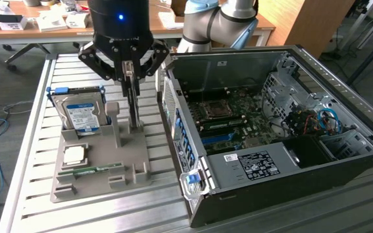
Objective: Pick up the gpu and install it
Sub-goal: 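Pick up the gpu and move the gpu toward the slot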
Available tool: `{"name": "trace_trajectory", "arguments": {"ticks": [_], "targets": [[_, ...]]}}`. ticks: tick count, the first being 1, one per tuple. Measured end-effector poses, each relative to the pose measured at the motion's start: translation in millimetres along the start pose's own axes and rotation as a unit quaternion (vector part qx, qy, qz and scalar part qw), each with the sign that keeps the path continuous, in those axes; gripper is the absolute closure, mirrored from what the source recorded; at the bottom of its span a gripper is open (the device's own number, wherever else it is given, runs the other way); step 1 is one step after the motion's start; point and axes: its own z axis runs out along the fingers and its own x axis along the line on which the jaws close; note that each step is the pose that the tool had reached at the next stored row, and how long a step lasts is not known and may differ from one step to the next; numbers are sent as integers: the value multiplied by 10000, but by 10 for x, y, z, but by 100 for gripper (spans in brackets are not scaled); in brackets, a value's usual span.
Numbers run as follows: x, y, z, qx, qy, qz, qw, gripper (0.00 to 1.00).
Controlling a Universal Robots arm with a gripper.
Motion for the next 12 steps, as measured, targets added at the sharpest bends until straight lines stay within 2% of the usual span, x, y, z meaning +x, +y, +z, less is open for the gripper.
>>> {"name": "trace_trajectory", "arguments": {"ticks": [12], "targets": [[-8,16,-340,-1,0,-12,10000,74]]}}
